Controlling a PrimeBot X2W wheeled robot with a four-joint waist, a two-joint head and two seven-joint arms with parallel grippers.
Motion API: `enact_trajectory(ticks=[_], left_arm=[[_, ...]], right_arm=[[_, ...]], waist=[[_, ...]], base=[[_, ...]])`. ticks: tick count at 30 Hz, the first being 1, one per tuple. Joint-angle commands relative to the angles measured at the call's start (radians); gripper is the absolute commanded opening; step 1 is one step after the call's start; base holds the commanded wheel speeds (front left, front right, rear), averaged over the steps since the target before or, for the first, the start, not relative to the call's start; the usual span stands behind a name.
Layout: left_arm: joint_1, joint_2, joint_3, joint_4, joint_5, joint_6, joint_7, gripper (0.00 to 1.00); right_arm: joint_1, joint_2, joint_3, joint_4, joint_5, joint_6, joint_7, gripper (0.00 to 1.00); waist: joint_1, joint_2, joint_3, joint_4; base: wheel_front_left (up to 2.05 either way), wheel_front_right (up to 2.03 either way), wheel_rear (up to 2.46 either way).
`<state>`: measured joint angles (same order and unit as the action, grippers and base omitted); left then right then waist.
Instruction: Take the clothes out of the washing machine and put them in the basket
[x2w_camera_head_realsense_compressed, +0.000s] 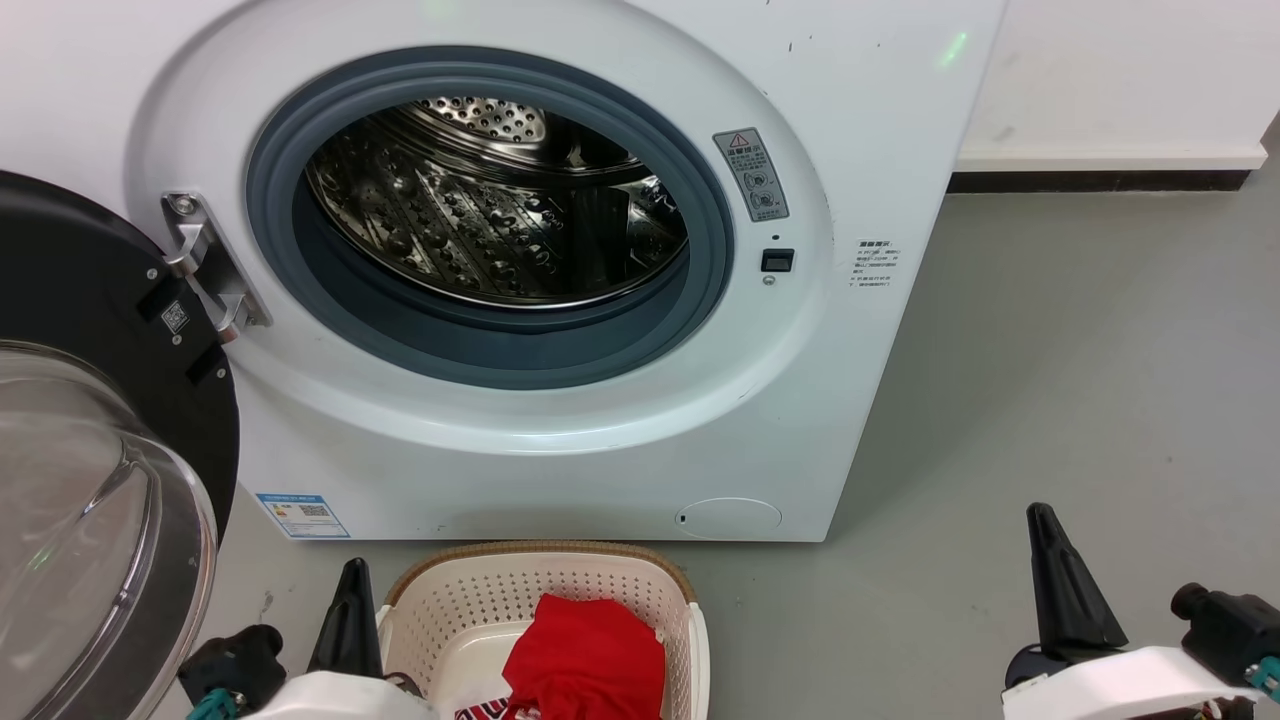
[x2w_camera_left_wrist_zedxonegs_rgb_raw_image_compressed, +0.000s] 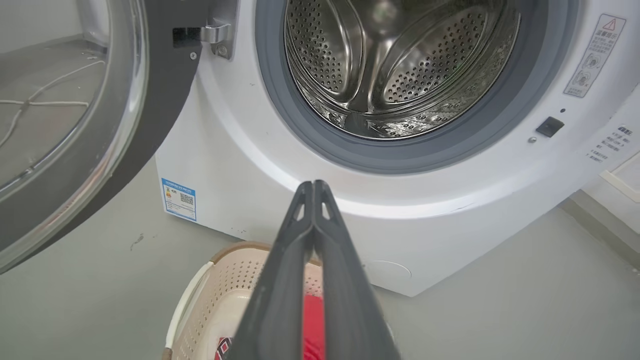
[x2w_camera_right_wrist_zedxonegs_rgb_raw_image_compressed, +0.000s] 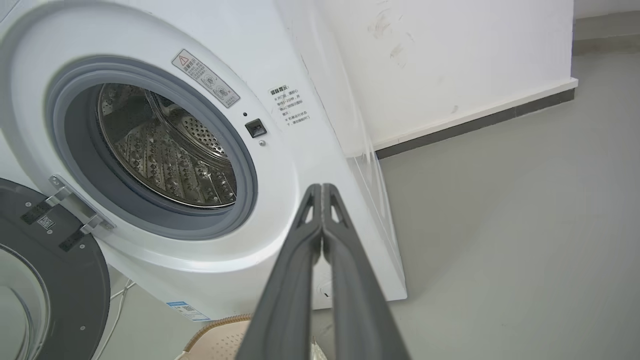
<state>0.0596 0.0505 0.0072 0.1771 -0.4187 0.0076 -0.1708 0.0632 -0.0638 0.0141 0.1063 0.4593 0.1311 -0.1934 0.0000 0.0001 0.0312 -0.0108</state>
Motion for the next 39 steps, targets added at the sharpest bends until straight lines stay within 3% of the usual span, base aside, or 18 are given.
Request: enact_trajectory(ticks=[1,39], left_arm=[[-0.027,0.001,0.006,-0.011,-0.035,-0.007,0.006,0.00],[-0.099,0.000,0.055,0.026,-0.586,-0.070,0.140,0.00]], right_arm=[[-0.028,-0.009,-0.002,-0.007,0.038,0.000,0.003,0.00],[-0.099,-0.023,-0.030,0.059,0.596,0.000,0.122,0.00]], waist=[[0.0000,-0.0001,0.000,0.000],[0.0000,-0.0001,-0.010,0.004]], base=[[0.00,0.00,0.00],[0.00,0.00,0.00]])
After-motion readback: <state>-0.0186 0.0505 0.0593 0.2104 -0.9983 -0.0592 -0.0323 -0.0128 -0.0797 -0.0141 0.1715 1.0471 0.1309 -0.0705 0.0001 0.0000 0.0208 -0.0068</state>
